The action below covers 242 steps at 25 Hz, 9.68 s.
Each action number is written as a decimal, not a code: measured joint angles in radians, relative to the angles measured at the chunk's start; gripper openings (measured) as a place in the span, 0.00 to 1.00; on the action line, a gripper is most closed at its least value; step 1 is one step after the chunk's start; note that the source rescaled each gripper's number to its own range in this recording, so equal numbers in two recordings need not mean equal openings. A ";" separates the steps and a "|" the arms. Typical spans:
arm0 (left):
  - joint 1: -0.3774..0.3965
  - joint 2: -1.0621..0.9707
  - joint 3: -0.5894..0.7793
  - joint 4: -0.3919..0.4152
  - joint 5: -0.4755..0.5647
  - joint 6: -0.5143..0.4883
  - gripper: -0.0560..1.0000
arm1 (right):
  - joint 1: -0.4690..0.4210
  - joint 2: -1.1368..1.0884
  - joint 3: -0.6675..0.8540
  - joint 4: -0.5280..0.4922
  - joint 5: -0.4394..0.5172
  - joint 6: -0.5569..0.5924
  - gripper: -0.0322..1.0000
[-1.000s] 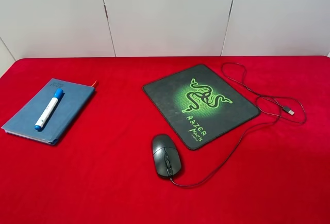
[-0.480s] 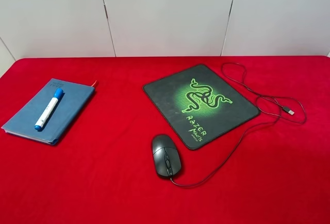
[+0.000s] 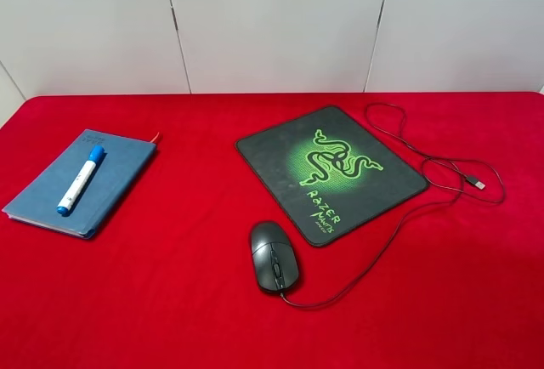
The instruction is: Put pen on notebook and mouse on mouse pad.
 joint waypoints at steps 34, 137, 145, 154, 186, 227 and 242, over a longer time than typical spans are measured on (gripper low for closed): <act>0.000 0.000 0.000 0.000 0.000 0.000 1.00 | 0.700 1.080 -0.222 0.010 -0.187 0.089 1.00; 0.000 0.000 0.000 0.000 0.001 0.002 1.00 | 0.586 1.644 -0.543 0.083 -0.237 0.438 0.03; 0.000 0.000 0.000 0.000 0.001 0.002 1.00 | 0.483 1.669 -0.642 0.087 -0.231 0.324 0.03; 0.000 0.000 0.000 0.000 0.001 0.002 1.00 | 0.442 1.837 -0.854 0.078 -0.185 0.234 0.03; 0.000 0.000 0.000 0.000 0.001 0.002 1.00 | 0.419 2.057 -1.098 0.039 -0.125 0.155 1.00; 0.000 0.000 0.000 0.000 0.001 0.002 1.00 | 0.515 1.377 -0.813 0.066 0.188 0.134 1.00; 0.000 0.000 0.000 0.000 0.001 0.002 1.00 | 0.515 1.096 -0.428 0.044 0.188 0.134 1.00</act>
